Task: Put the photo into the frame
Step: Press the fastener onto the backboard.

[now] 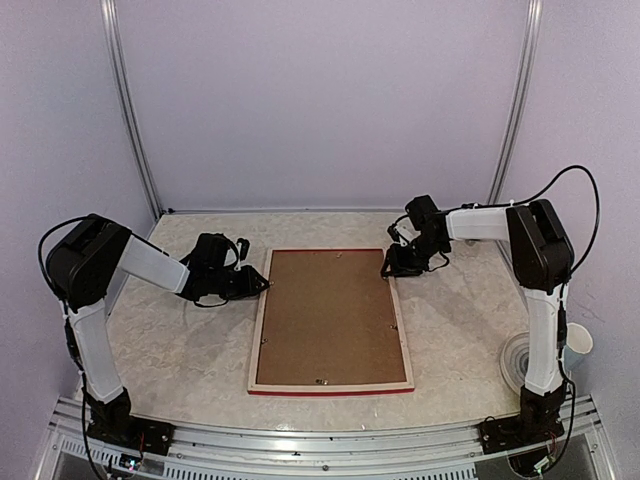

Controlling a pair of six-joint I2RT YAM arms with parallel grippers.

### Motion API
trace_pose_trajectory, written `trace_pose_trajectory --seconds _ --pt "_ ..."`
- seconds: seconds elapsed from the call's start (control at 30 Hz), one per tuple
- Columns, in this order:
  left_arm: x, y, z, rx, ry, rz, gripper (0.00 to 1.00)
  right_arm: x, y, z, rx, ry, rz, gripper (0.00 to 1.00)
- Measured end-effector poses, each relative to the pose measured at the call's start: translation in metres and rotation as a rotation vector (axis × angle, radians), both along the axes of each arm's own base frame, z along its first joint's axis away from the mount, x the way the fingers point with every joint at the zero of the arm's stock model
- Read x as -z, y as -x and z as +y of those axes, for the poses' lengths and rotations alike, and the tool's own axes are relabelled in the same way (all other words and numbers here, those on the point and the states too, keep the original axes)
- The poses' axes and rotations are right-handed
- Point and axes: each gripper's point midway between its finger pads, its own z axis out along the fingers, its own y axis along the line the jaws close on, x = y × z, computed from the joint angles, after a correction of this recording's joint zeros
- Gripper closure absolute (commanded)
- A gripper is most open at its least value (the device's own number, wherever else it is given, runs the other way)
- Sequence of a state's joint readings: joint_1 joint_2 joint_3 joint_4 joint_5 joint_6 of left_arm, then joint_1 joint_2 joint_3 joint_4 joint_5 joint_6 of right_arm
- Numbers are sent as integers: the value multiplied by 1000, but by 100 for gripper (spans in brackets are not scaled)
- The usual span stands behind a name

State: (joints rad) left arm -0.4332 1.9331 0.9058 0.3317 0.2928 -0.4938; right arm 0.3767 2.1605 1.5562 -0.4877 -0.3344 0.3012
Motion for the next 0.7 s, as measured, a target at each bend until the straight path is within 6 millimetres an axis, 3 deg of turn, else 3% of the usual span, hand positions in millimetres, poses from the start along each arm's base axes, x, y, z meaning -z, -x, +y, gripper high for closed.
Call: trace_pose_trajectory --seconds 0.23,0.7 --pt "0 0 0 1 0 0 79 1 1 0 0 5 0 54" --pt "0 0 0 2 2 1 79 2 1 0 -8 47 -18 58"
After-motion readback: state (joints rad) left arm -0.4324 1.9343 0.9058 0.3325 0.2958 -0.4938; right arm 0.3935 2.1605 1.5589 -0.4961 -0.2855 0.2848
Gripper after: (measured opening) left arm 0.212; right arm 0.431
